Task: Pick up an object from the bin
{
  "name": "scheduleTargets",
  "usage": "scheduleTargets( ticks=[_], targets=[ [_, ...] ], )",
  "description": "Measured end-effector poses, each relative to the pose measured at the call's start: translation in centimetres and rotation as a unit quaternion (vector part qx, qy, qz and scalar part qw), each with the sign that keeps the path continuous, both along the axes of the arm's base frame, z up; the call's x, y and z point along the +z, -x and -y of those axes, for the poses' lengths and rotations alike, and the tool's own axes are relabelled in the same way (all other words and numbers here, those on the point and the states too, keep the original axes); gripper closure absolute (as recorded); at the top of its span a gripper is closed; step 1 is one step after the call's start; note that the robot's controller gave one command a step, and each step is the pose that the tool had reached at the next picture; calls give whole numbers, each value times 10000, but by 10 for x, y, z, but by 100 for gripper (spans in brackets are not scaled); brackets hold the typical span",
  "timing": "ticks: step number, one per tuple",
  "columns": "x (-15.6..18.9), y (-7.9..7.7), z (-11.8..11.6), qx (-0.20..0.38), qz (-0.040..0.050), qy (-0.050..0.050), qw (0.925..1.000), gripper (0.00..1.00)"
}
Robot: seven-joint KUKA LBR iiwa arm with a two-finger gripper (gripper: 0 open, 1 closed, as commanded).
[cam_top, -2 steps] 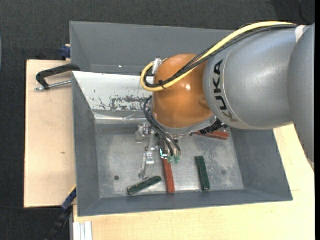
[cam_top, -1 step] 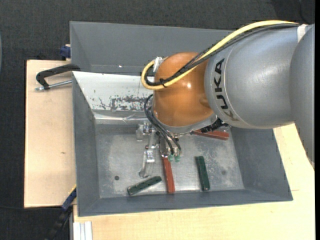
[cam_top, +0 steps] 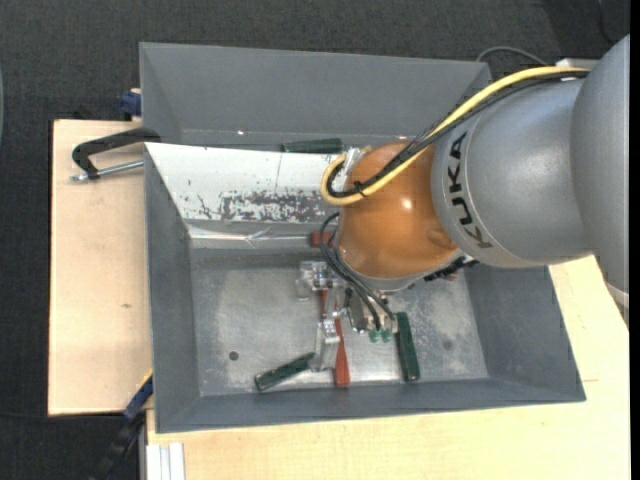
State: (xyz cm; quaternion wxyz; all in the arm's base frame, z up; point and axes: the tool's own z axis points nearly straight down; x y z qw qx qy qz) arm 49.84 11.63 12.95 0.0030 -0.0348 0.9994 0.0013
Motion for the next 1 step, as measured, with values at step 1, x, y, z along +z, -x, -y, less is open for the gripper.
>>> scheduleTargets(
  ticks=[1],
  targets=[
    [-28,0,15,857,-30,29,9963,0]
  ],
)
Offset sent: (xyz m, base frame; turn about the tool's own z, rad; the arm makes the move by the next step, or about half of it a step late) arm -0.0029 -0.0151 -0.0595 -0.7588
